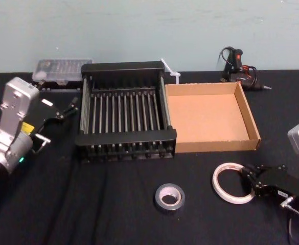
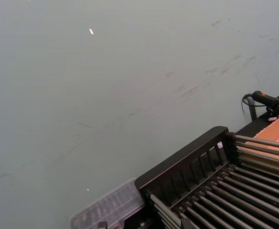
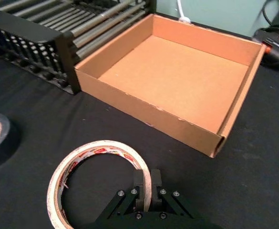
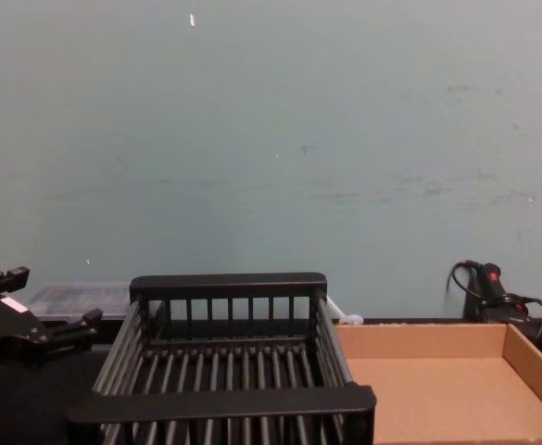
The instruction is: Pick up the white tape and place it into the black box , Pick up the silver tape and place it into the brown box.
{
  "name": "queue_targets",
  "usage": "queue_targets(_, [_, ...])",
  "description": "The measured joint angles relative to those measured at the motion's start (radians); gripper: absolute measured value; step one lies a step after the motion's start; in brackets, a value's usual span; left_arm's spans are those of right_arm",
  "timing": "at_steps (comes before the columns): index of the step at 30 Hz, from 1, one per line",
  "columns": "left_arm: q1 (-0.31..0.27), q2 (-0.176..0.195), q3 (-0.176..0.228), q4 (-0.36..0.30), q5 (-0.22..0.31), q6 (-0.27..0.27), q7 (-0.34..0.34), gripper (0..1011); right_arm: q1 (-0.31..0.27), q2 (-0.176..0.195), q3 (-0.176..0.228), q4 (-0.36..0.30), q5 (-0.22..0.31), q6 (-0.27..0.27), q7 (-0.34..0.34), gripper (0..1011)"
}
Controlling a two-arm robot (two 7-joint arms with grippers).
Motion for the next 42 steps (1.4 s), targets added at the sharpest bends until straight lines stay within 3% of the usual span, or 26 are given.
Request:
queue_targets(8, [0.000,0.000,0.000,0.000,0.000,0.000,0.000,1001,-0.002,0.016,0.001,-0.008,0.023,-0.041,0.038,95])
queue_targets(21, [0.000,0.000,0.000,0.000,0.000,0.000,0.000,1001,0.032,0.018,0.000,-0.020,0.036,-0.075,0.042,95])
queue_targets(30, [0.000,0.000,0.000,0.000,0.000,0.000,0.000,1001,0.086,-0.009,-0.005,-0.001,0.033,-0.076,0.009,95])
queue_targets(42, [0.000,0.000,0.000,0.000,0.000,0.000,0.000,1001,0.184,-0.062,-0.022,0.058,-0.033,-0.052,-0.046,95])
